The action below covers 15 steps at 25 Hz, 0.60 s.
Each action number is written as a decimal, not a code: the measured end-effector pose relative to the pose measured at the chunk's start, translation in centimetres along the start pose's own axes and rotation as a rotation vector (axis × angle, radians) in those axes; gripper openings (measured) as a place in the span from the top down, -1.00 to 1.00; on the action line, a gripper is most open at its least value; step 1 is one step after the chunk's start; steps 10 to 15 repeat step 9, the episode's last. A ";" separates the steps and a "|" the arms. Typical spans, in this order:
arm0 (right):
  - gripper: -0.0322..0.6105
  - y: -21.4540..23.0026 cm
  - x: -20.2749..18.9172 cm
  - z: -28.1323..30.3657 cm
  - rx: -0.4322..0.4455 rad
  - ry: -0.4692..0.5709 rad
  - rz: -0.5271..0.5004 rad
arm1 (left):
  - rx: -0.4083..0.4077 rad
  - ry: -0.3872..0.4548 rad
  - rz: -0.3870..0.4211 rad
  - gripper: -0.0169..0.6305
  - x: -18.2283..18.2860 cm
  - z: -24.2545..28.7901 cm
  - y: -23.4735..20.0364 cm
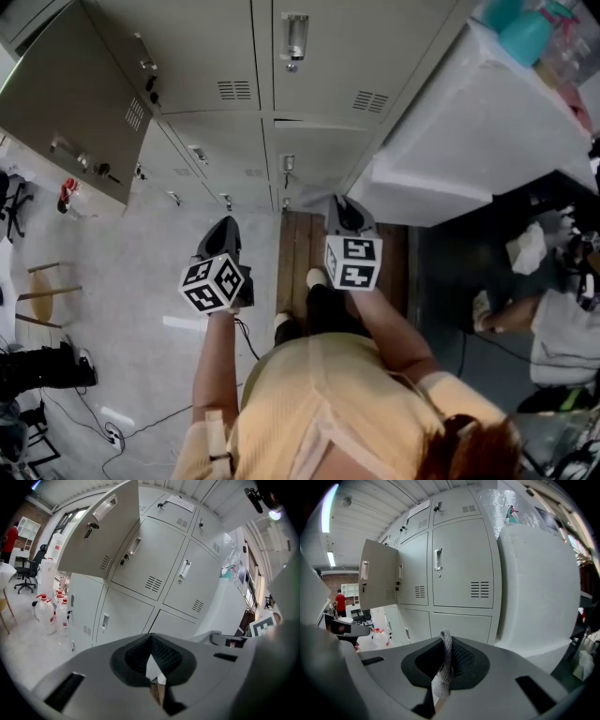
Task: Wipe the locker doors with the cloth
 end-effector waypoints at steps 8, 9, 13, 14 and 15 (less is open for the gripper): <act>0.84 -0.3 0.1 0.1 0.003 -0.001 -0.002 | -0.003 0.038 -0.016 0.99 1.1 0.1 -0.1; 0.84 -0.4 0.1 0.1 0.004 -0.002 -0.001 | -0.005 0.042 -0.016 0.99 1.3 0.1 -0.1; 0.84 -0.4 0.1 0.1 0.004 -0.002 -0.001 | -0.005 0.042 -0.016 0.99 1.3 0.1 -0.1; 0.84 -0.4 0.1 0.1 0.004 -0.002 -0.001 | -0.005 0.042 -0.016 0.99 1.3 0.1 -0.1; 0.84 -0.4 0.1 0.1 0.004 -0.002 -0.001 | -0.005 0.042 -0.016 0.99 1.3 0.1 -0.1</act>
Point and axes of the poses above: the fingertips, and each gripper's own axes: z forward along the fingers, y to its right, x out of its top, the point moved 2 cm from there along -z, backward along the fingers, and after that the axes turned 6 degrees about x, right-handed, at the moved point
